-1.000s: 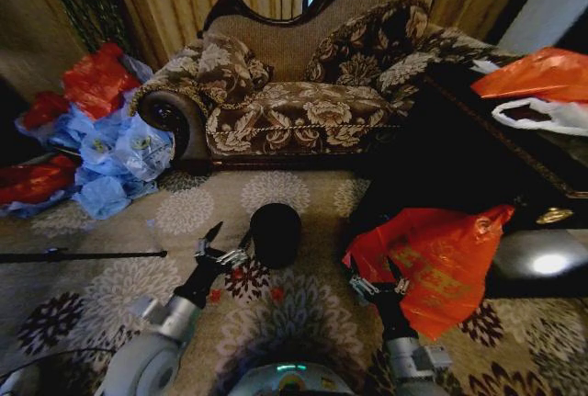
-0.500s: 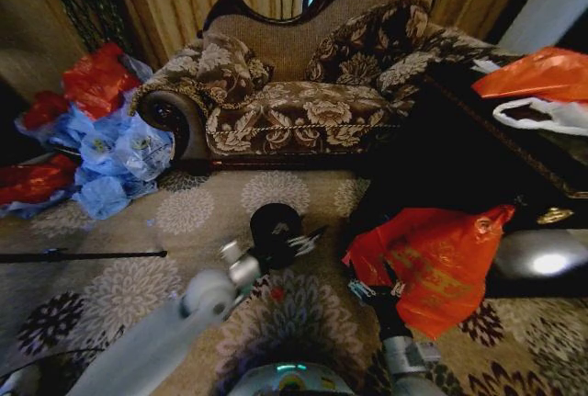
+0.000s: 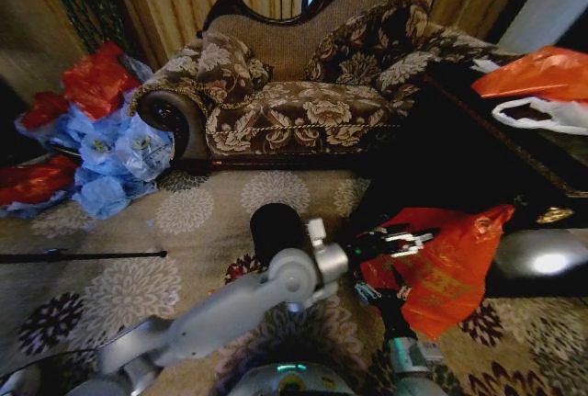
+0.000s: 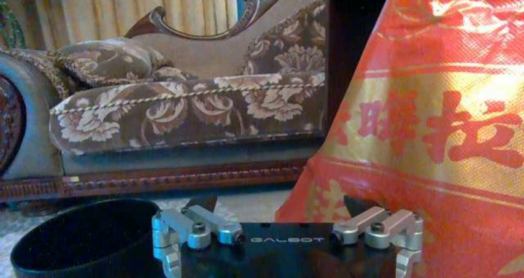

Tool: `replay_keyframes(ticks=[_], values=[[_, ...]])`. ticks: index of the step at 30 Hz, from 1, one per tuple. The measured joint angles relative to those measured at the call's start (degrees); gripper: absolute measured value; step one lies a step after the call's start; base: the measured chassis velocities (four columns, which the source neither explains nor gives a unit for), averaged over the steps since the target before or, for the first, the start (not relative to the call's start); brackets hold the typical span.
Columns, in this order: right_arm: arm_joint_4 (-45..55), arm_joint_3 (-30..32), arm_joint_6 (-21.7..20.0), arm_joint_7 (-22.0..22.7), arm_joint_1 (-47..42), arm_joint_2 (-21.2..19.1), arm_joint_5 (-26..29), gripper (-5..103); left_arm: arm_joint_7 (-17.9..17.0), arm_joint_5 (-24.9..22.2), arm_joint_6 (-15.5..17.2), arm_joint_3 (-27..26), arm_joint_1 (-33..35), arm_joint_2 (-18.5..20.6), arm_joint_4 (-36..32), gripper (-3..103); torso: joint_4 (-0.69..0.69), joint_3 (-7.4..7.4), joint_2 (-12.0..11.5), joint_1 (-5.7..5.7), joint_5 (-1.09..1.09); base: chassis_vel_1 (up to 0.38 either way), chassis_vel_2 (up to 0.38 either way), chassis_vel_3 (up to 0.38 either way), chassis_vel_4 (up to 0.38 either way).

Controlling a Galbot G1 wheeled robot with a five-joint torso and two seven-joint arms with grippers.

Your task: Place a garbage bag over the trash bin.

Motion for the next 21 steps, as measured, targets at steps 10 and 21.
replay_keyframes(ticks=[10,21], values=[[-1.26,-0.09,0.16,0.23,0.36,-0.57,0.02,100,-5.2,-3.13,-0.12,1.27,-1.66,-6.96,3.97,68,-0.01,0.0,0.01,0.0,0.0,0.0,0.0,0.0,0.0],[-1.57,0.06,0.2,0.56,0.49,-0.32,0.32,100,-9.26,-3.75,0.24,2.29,-2.8,-14.33,7.86,66,-0.01,0.0,0.01,0.0,0.0,0.0,0.0,0.0,0.0]])
